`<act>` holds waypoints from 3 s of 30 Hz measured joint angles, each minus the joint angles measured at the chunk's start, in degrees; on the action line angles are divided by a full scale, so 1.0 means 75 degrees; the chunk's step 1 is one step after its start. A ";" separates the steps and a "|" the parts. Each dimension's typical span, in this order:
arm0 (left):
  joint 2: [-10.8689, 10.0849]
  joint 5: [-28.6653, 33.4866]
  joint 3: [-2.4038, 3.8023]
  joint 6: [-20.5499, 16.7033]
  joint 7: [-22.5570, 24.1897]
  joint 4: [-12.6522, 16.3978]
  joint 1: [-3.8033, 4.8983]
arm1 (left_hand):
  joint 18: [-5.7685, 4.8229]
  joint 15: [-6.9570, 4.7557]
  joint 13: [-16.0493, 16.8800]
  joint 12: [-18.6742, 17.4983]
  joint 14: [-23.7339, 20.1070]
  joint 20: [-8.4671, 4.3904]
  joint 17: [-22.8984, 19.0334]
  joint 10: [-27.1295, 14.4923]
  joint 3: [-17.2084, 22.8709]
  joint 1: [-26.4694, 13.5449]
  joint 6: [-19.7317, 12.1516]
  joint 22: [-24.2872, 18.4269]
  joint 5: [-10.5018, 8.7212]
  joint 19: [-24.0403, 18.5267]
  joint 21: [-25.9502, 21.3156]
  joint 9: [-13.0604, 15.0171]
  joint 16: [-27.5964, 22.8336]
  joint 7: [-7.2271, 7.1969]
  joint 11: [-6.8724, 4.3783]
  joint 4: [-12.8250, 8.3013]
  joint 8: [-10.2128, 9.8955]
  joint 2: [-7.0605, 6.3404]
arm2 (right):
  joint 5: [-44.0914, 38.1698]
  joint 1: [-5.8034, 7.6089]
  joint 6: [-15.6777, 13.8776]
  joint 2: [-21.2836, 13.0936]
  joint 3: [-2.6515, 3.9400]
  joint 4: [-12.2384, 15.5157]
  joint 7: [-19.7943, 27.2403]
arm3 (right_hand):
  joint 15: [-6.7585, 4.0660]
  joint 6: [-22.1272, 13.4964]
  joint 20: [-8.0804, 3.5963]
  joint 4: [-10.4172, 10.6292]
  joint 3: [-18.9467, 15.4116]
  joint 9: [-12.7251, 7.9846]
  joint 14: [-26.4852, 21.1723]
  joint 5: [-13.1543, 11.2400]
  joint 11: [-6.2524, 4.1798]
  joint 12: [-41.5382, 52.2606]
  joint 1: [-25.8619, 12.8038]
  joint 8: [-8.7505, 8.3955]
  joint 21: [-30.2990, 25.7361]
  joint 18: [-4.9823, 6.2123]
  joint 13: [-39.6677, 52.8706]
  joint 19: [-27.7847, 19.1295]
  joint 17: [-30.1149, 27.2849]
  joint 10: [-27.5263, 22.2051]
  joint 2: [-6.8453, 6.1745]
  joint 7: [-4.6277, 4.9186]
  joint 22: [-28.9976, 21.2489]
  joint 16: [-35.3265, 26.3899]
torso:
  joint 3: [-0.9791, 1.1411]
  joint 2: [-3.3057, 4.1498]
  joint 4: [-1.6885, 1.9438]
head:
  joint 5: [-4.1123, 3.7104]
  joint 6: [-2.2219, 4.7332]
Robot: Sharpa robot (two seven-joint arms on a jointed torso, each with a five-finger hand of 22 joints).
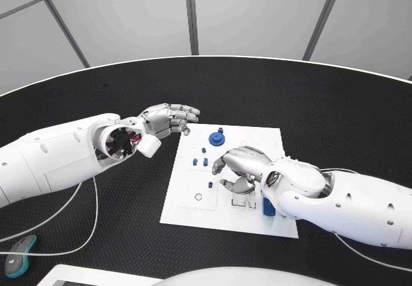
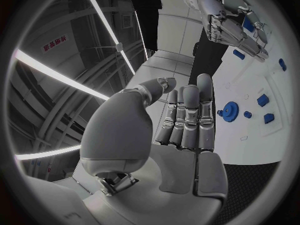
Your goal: Assemble the parts on the task board
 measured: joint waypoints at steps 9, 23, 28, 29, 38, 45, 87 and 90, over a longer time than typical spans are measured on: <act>0.0038 0.0000 -0.0001 0.0042 -0.0003 -0.0082 -0.0002 | -0.0001 0.0028 0.0000 0.0000 -0.0027 0.0000 -0.0007 0.0000 0.0000 -0.0028 0.0000 -0.0009 0.0000 0.0000 0.0000 0.0000 0.0000 0.0000 0.0000 0.0000 0.0000 0.0028 | 0.0671 0.0590 -0.0079 -0.1157 0.0148 0.0392 -0.0542 | -0.0054 -0.0090 -0.0096 0.0338 -0.0475 -0.0014 -0.0003 -0.0733 -0.0127 0.0242 -0.0333 -0.0099 0.0031 0.0001 -0.0109 0.0096 -0.0029 0.0185 -0.0333 -0.0410 0.0000 0.0000 | -0.0001 -0.0012 -0.0029 | -0.0319 0.0212; 0.0047 0.0000 -0.0001 0.0076 -0.0014 -0.0083 -0.0002 | -0.0002 0.0023 -0.0008 0.0000 -0.0033 0.0000 -0.0007 0.0000 0.0000 -0.0029 0.0000 -0.0010 0.0000 0.0000 0.0000 0.0000 0.0000 0.0000 0.0000 0.0000 0.0000 0.0029 | 0.0724 0.0887 0.0402 -0.1590 0.0162 -0.0167 -0.0474 | -0.0054 -0.0183 -0.0069 0.0681 -0.1863 -0.0108 -0.0003 -0.0573 -0.0148 0.0478 0.0253 -0.0290 -0.0125 0.0000 -0.0259 0.0124 -0.0187 -0.0209 -0.0148 -0.0503 0.0000 -0.0108 | 0.0000 -0.0014 -0.0032 | -0.0459 0.0318; 0.0038 0.0000 -0.0001 0.0070 -0.0015 -0.0080 -0.0002 | -0.0001 0.0000 -0.0008 0.0000 -0.0056 0.0000 -0.0006 0.0000 -0.0022 -0.0028 0.0000 -0.0015 0.0000 0.0000 0.0000 0.0000 0.0000 0.0000 0.0000 -0.0022 0.0000 0.0028 | 0.0708 0.0883 0.0560 -0.1495 0.0154 -0.0294 -0.0461 | -0.0054 -0.0180 -0.0097 0.0703 -0.1885 -0.0109 -0.0003 -0.0546 -0.0150 0.0512 0.0253 -0.0319 -0.0081 0.0000 -0.0259 0.0152 -0.0155 -0.0207 -0.0148 -0.0537 -0.0001 -0.0087 | -0.0010 -0.0010 -0.0037 | -0.0433 0.0281; 0.0037 0.0000 -0.0001 0.0070 -0.0015 -0.0077 -0.0002 | -0.0001 0.0000 -0.0007 0.0000 -0.0056 0.0000 -0.0006 0.0000 -0.0022 -0.0028 0.0000 -0.0014 0.0000 0.0000 0.0000 0.0000 0.0000 0.0000 0.0000 -0.0022 0.0000 0.0028 | 0.0707 0.0880 0.0581 -0.1475 0.0150 -0.0310 -0.0457 | -0.0054 -0.0183 -0.0097 0.0703 -0.1885 -0.0115 -0.0003 -0.0546 -0.0167 0.0517 0.0253 -0.0319 -0.0045 0.0000 -0.0259 0.0152 -0.0148 -0.0191 -0.0148 -0.0559 0.0000 -0.0067 | -0.0012 -0.0010 -0.0037 | -0.0428 0.0272; 0.0010 0.0000 -0.0001 0.0059 -0.0009 -0.0041 -0.0002 | -0.0001 0.0000 -0.0007 0.0000 -0.0055 0.0000 -0.0006 0.0000 -0.0022 -0.0028 0.0000 -0.0014 0.0000 0.0000 0.0000 0.0000 0.0000 0.0000 0.0000 -0.0022 0.0000 0.0028 | 0.0702 0.0794 0.0761 -0.1228 0.0089 -0.0469 -0.0373 | -0.0082 -0.0153 -0.0149 0.0821 -0.1767 -0.0126 -0.0030 -0.0486 -0.0228 0.0736 0.0358 -0.0319 0.0103 0.0000 -0.0238 0.0234 -0.0036 0.0072 -0.0105 -0.0584 0.0001 0.0007 | -0.0016 -0.0005 -0.0031 | -0.0380 0.0209; -0.0018 0.0000 -0.0001 0.0047 -0.0005 -0.0017 -0.0002 | -0.0001 0.0000 -0.0006 0.0000 -0.0056 0.0000 -0.0005 0.0000 -0.0022 -0.0028 0.0000 -0.0013 0.0000 0.0000 0.0000 0.0000 0.0000 0.0000 0.0000 -0.0022 0.0000 0.0028 | 0.0701 0.0740 0.0894 -0.1092 0.0033 -0.0506 -0.0326 | -0.0107 0.0011 -0.0141 0.0914 -0.1520 -0.0126 -0.0005 -0.0370 -0.0276 0.0811 0.0386 -0.0319 0.0283 0.0000 -0.0238 0.0251 0.0006 0.0308 -0.0135 -0.0500 0.0005 0.0044 | -0.0017 -0.0007 -0.0034 | -0.0345 0.0174; -0.0064 0.0000 0.0000 0.0028 -0.0012 0.0025 0.0000 | -0.0002 0.0000 -0.0005 0.0000 -0.0055 0.0000 -0.0010 0.0000 -0.0021 -0.0028 0.0000 -0.0011 0.0000 0.0000 0.0000 0.0000 0.0000 0.0000 0.0000 -0.0022 0.0000 0.0028 | 0.0702 0.0564 0.0797 -0.0650 -0.0013 -0.0847 -0.0278 | -0.0337 0.1016 -0.0318 0.0774 -0.0711 0.0133 -0.0016 -0.0465 -0.0540 0.0921 0.0592 0.0093 0.1316 -0.0184 -0.0061 0.0285 0.0124 0.1394 0.0181 -0.0517 0.0003 0.0134 | -0.0009 -0.0017 -0.0045 | -0.0297 0.0101; -0.0067 0.0000 0.0000 0.0028 -0.0013 0.0025 0.0000 | -0.0001 0.0000 -0.0005 0.0000 -0.0055 0.0000 -0.0009 0.0000 -0.0021 -0.0028 0.0000 -0.0011 0.0000 0.0000 0.0000 0.0000 0.0000 0.0000 0.0000 -0.0022 0.0000 0.0028 | 0.0702 0.0563 0.0679 -0.0677 -0.0013 -0.0802 -0.0300 | -0.0371 0.1034 -0.0330 0.0734 -0.0672 0.0138 -0.0014 -0.0467 -0.0544 0.0920 0.0612 0.0134 0.1383 -0.0183 -0.0041 0.0273 0.0141 0.1420 0.0219 -0.0515 0.0002 0.0134 | -0.0009 -0.0020 -0.0047 | -0.0300 0.0094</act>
